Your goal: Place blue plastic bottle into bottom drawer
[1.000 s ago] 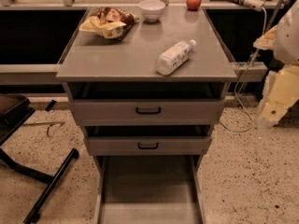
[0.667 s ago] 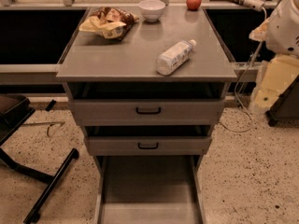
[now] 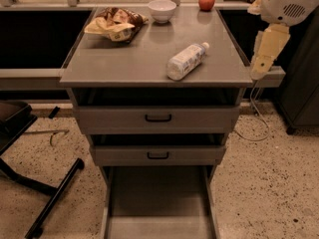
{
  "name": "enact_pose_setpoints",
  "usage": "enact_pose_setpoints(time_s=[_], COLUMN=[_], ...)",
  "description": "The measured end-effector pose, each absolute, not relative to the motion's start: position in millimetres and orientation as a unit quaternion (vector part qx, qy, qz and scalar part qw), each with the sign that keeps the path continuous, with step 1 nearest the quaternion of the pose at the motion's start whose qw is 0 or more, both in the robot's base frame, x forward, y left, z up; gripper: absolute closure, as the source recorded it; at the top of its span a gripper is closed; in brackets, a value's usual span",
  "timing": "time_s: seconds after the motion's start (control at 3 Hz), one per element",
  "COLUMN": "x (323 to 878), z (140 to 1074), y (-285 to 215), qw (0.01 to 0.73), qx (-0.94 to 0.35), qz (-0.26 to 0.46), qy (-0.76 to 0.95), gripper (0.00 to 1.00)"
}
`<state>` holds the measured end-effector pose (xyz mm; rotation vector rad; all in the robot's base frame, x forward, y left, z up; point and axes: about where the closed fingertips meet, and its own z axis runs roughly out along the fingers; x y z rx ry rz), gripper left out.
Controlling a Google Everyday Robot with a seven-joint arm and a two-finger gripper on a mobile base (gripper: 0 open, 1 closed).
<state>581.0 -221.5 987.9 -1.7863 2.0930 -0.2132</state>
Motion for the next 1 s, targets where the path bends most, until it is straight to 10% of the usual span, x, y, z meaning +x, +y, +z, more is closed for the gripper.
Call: enact_pose_setpoints(time_s=[1.0], x=[611.4], z=[977.1], y=[-195.3], qw=[0.216], qx=[-0.671], qz=[-0.076], qy=[0.705], gripper=[0.00])
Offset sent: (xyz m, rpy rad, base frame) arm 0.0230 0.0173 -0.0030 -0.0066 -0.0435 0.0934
